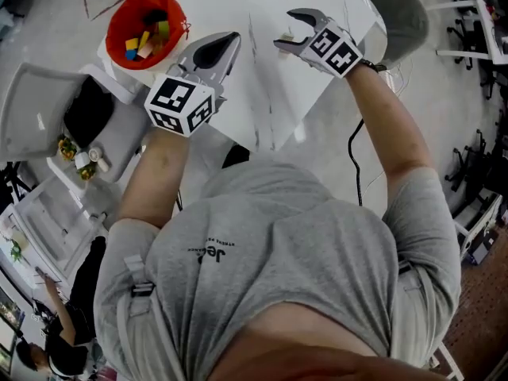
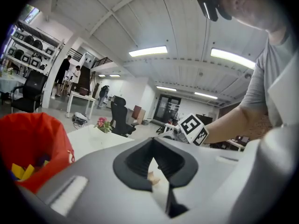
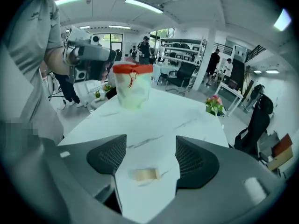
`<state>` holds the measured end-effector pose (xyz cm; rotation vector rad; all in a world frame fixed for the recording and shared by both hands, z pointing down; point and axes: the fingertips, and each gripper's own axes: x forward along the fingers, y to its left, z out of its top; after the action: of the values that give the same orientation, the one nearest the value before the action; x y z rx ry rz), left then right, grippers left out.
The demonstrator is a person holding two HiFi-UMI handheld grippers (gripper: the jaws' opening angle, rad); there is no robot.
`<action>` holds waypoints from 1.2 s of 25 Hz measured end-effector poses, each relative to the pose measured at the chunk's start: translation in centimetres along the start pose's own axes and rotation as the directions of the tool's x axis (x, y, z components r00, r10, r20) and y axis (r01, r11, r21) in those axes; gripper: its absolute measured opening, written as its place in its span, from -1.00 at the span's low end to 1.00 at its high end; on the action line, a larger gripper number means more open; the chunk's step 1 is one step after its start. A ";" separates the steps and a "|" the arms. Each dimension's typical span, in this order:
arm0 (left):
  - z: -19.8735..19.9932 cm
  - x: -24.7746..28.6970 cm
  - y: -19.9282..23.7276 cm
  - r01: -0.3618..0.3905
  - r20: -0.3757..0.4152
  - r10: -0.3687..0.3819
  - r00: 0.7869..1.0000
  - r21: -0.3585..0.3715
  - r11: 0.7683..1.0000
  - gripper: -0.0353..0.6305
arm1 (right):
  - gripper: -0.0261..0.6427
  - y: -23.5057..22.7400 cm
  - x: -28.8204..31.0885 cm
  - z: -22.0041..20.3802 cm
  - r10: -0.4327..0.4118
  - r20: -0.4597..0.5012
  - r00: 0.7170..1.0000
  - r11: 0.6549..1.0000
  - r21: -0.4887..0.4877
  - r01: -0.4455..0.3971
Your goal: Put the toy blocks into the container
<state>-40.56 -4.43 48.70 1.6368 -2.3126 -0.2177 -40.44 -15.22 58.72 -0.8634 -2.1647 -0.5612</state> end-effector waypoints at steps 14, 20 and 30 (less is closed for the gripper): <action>-6.3 5.6 -0.8 0.077 -0.124 -0.081 0.989 -0.036 0.996 -0.75 | 0.00 1.5 7.5 -12.5 0.123 -0.252 0.960 0.991 -0.016 -0.131; -7.1 5.6 -1.4 0.085 -0.135 -0.093 0.987 -0.061 0.995 -0.75 | -0.05 0.2 6.9 -11.7 0.108 -0.211 0.971 0.993 0.069 -0.095; -1.6 2.4 -0.1 0.018 -0.040 -0.019 0.999 -0.035 0.999 -0.75 | -0.05 -1.3 -0.8 0.6 0.015 0.032 0.999 0.999 0.051 -0.016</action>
<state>-40.69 -6.59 50.52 1.6316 -2.2527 -0.2254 -41.26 -16.07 57.53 -0.8662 -2.1898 -0.4854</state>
